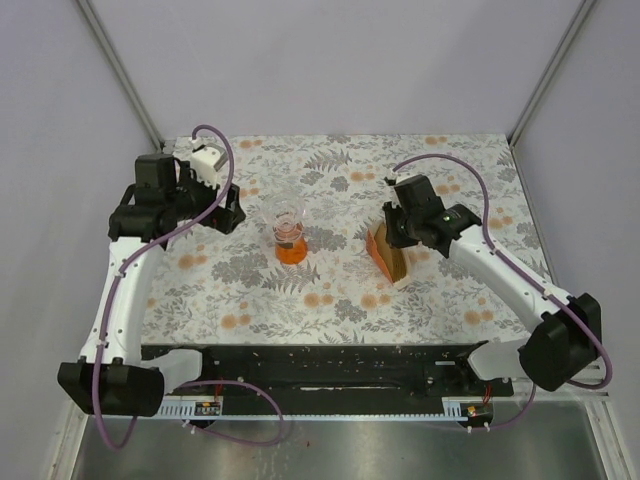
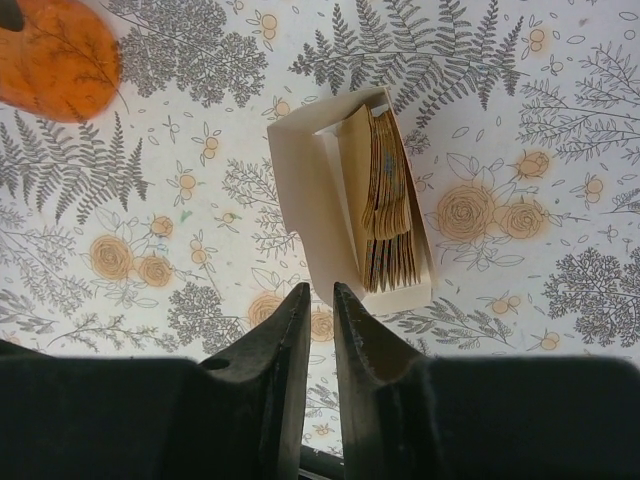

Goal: Place the coffee filter in the dripper

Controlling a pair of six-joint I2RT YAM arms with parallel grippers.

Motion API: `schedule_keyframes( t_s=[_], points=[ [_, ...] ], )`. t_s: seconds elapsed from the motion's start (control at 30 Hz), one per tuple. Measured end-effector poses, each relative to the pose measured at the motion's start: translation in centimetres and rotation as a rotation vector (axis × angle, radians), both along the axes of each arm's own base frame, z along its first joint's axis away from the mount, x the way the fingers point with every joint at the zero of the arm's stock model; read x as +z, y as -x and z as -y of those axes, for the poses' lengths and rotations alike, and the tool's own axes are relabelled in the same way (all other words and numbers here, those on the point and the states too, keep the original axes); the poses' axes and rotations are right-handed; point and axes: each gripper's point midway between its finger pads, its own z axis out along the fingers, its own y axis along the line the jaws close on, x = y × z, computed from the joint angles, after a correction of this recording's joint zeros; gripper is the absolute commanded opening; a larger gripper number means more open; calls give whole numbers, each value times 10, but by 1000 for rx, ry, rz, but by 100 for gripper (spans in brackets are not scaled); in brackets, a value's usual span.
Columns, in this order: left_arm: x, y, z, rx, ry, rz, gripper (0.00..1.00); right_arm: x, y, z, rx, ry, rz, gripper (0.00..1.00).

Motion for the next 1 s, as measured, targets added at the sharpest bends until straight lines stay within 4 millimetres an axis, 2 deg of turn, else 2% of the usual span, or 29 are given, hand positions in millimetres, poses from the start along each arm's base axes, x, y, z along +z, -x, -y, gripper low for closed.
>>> schedule_keyframes(
  t_s=[0.13, 0.33, 0.8, 1.0],
  points=[
    [-5, 0, -11, 30, -5, -16, 96, -14, -3, -4, 0, 36, -23, 24],
    [-5, -1, -13, 37, -1, -19, 96, -31, -9, -4, -12, 77, -49, 24],
    [-13, -3, -12, 31, 3, -45, 96, -56, -24, -4, -30, 141, -74, 24],
    [-16, -2, -12, 29, 5, -54, 96, -57, -24, -4, -31, 145, -75, 24]
  ],
)
